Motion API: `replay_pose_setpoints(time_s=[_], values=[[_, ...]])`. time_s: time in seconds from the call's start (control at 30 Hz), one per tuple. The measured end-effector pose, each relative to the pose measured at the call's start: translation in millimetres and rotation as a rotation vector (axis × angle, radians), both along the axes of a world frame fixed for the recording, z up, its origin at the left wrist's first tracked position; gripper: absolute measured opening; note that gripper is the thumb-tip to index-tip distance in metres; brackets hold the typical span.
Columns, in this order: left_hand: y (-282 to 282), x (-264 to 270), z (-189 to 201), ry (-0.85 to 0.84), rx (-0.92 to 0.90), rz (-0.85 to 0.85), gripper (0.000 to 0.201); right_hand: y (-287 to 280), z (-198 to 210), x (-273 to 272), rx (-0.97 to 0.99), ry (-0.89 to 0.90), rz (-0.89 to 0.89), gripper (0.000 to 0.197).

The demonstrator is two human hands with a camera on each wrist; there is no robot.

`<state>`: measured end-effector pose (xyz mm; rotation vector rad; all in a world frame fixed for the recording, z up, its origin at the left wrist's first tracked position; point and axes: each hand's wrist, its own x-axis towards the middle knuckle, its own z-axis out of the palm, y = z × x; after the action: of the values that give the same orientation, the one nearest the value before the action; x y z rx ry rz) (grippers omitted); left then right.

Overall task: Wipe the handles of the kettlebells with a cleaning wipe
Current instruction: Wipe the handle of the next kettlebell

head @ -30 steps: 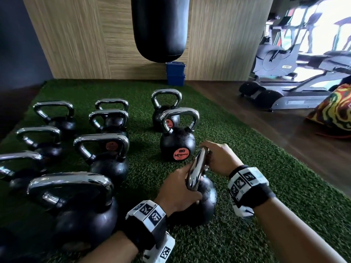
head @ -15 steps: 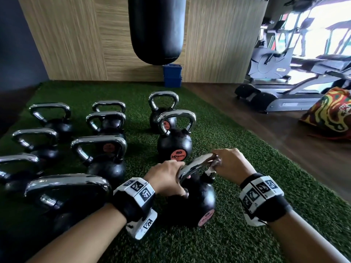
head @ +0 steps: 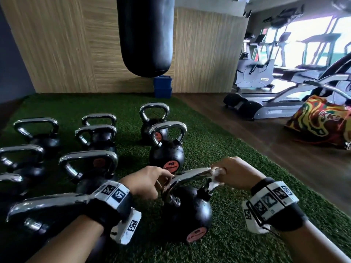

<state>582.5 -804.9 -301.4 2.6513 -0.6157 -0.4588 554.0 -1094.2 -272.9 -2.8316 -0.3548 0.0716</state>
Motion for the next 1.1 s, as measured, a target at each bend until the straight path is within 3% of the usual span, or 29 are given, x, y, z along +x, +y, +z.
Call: replay_pose_setpoints(time_s=[0.1,0.23,0.33,0.47,0.53,0.57,0.67,0.77,0.9,1.1], values=[[2.8,38.3,13.5,-0.001,-0.041,0.129,0.063,-8.0,20.1,25.5,0.162,-0.065,-0.017,0.004],[-3.0,98.4,13.4,-0.071,0.041,0.383,0.033,-7.6,29.0,74.1,0.384,-0.062,-0.045,0.011],[-10.9,141.9,-3.8,0.073,0.053,0.515,0.05,-4.6,29.9,108.1,0.464,-0.077,-0.042,0.008],[-12.2,188.3,-40.4,0.28,-0.116,0.739,0.093,-6.3,27.0,150.8,0.509,-0.07,0.018,0.012],[-12.3,205.7,-57.4,0.289,-0.249,0.818,0.116,-9.2,24.3,172.9,0.538,-0.08,0.026,0.02],[-13.6,214.3,-63.5,0.275,-0.319,0.852,0.116,-10.3,23.0,184.9,0.566,-0.096,0.023,0.024],[-20.8,239.1,-79.3,0.182,-0.502,0.872,0.081,-10.9,14.6,221.9,0.662,-0.154,0.023,0.033],[-31.8,254.6,-97.4,0.094,-0.588,0.872,0.09,-5.0,3.0,254.1,0.709,-0.203,0.051,0.024],[-41.1,256.1,-115.1,0.011,-0.653,0.955,0.07,10.2,-13.7,283.9,0.753,-0.126,0.114,0.023],[-38.0,257.6,-119.9,0.029,-0.686,1.05,0.079,39.9,-21.5,293.6,0.825,-0.235,0.051,0.025]])
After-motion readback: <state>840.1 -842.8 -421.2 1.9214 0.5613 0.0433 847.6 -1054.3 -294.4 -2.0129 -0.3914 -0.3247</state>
